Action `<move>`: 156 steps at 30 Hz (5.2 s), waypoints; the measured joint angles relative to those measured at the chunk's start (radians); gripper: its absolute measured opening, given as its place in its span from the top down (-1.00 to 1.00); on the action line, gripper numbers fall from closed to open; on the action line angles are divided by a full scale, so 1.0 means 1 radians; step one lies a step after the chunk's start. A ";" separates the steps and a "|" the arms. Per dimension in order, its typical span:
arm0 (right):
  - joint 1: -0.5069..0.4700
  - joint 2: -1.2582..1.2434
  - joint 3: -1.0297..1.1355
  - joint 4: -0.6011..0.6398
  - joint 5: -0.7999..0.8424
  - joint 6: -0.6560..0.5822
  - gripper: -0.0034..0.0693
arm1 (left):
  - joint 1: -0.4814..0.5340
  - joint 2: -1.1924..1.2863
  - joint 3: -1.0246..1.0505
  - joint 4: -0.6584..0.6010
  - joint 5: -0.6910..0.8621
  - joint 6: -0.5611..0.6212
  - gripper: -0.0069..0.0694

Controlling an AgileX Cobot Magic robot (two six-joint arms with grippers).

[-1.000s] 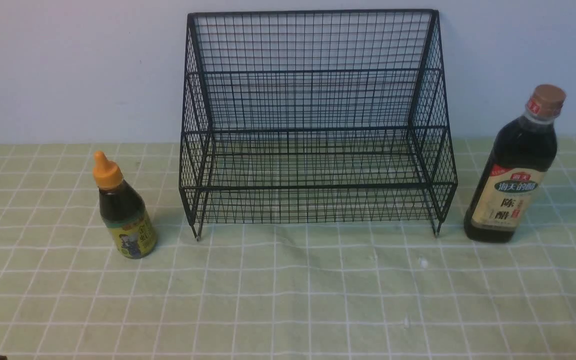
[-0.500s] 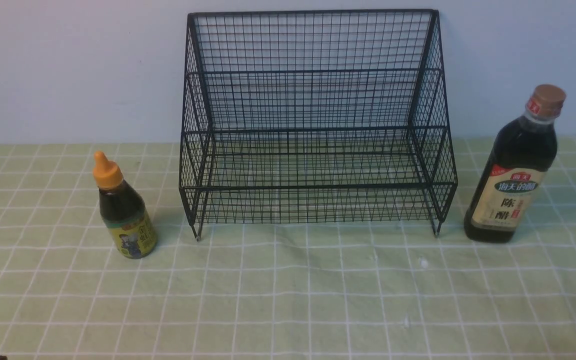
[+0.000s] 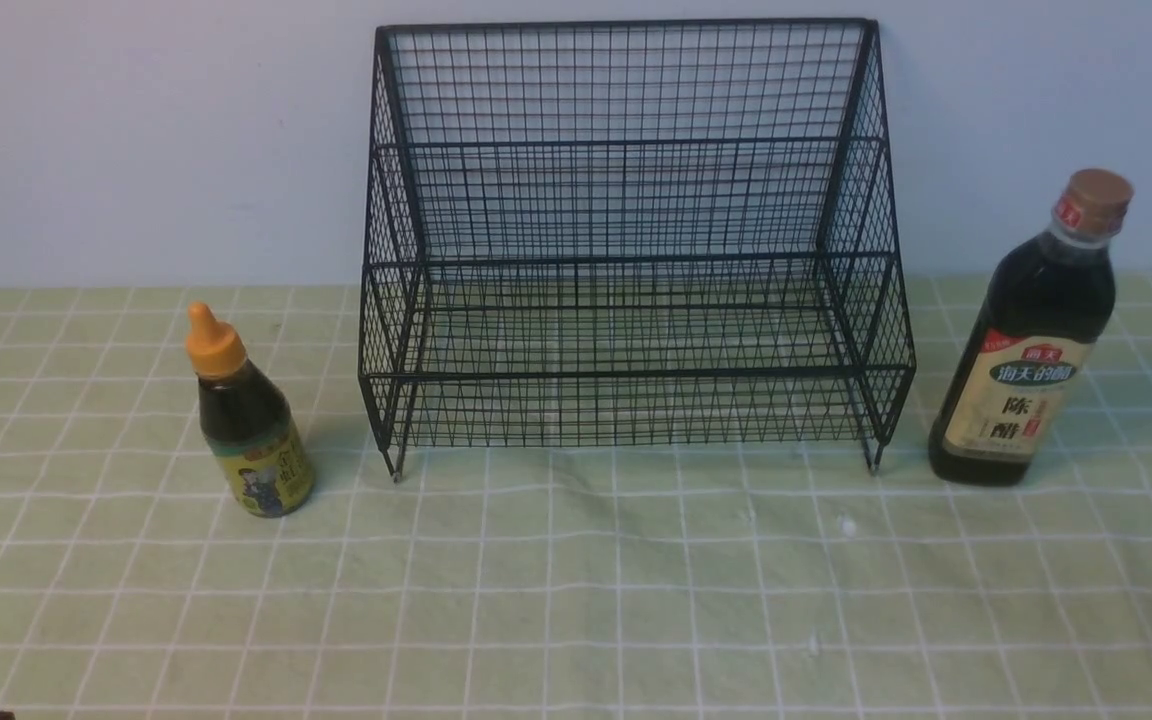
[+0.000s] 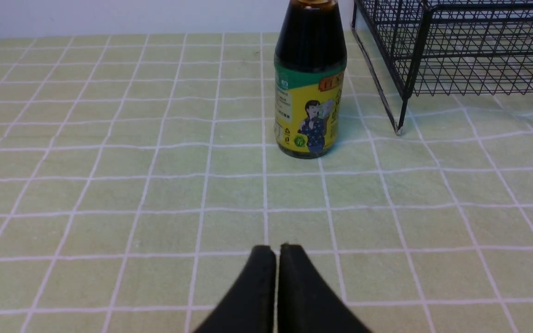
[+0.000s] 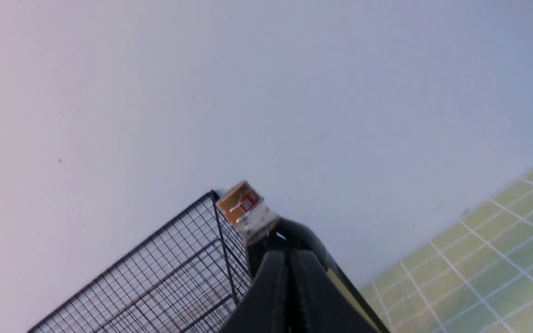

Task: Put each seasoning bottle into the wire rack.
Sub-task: Use the right arm to grab the condiment bottle closest to it, then use the right arm to put the condiment bottle back on the shelf, then use the left arm to grab the condiment bottle closest to it

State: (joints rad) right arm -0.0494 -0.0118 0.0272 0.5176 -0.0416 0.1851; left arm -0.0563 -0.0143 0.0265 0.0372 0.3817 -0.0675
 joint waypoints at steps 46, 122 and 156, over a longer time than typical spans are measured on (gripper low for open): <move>0.091 1.775 -1.758 -0.380 1.291 -0.219 -0.52 | 0.002 0.000 0.000 0.000 0.000 0.000 0.84; 0.316 1.746 -1.759 -0.236 0.989 -0.461 0.01 | 0.002 0.000 0.000 0.000 0.000 0.000 0.84; 0.361 1.032 -1.722 -0.592 1.312 -0.084 0.78 | 0.002 0.000 0.000 0.000 0.000 0.000 0.84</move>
State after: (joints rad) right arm 0.3119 1.0206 -1.6943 -0.0746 1.2709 0.1011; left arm -0.0543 -0.0143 0.0265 0.0372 0.3817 -0.0675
